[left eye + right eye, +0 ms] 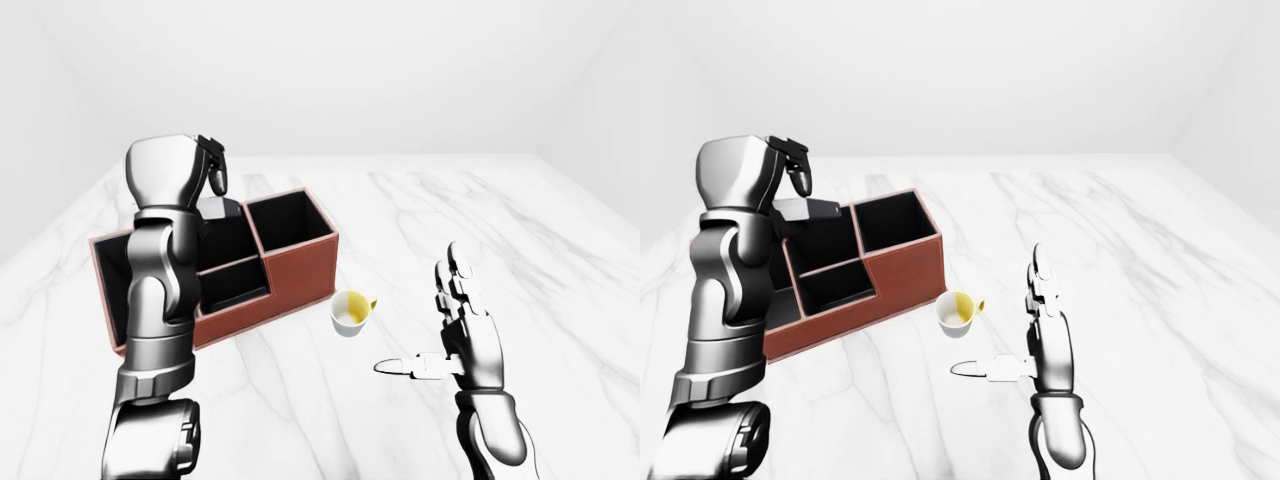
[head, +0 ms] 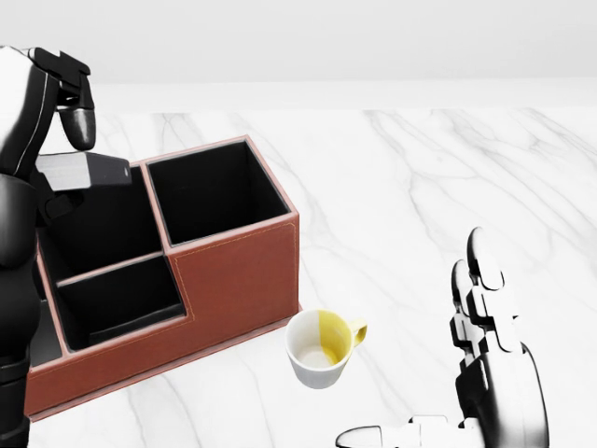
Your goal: Pick up the book and place it in the front compartment of the caddy.
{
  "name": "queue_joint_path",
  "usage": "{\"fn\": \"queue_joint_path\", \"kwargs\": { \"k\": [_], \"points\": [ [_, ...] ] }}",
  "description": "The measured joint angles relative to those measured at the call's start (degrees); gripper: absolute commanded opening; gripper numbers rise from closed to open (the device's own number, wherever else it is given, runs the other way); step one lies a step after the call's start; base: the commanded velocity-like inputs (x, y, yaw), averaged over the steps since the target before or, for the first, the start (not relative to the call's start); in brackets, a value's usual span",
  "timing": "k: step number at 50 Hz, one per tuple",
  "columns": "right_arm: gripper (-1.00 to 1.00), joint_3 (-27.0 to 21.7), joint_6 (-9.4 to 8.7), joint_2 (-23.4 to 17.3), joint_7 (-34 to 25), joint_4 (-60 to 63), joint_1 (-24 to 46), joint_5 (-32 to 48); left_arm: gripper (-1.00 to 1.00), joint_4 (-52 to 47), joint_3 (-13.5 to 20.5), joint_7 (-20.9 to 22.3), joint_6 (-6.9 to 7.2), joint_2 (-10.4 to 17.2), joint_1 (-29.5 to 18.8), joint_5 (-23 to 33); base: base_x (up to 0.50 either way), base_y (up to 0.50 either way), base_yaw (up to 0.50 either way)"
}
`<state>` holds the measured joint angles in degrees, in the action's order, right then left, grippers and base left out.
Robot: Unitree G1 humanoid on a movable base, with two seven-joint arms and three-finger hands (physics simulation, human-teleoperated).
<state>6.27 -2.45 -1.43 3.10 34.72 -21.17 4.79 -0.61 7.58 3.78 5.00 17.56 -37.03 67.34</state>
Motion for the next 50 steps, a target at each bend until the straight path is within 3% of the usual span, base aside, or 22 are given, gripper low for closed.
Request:
{"fn": "queue_joint_path", "kwargs": {
  "k": [23, 50],
  "points": [
    [1.0, -0.3, -0.02, 0.2, -0.1, -0.2, 0.2, -0.1, -1.0, 16.2, -2.3, -9.9, 0.0, 0.6, -5.9, 2.0, 0.0, 0.0, 0.0],
    [1.0, -0.2, -0.16, 0.2, 0.1, -0.3, 0.3, 0.0, -1.0, 17.7, -2.6, -13.2, 0.0, -0.2, -4.4, 5.5, 0.0, 0.0, 0.0]
  ]
}}
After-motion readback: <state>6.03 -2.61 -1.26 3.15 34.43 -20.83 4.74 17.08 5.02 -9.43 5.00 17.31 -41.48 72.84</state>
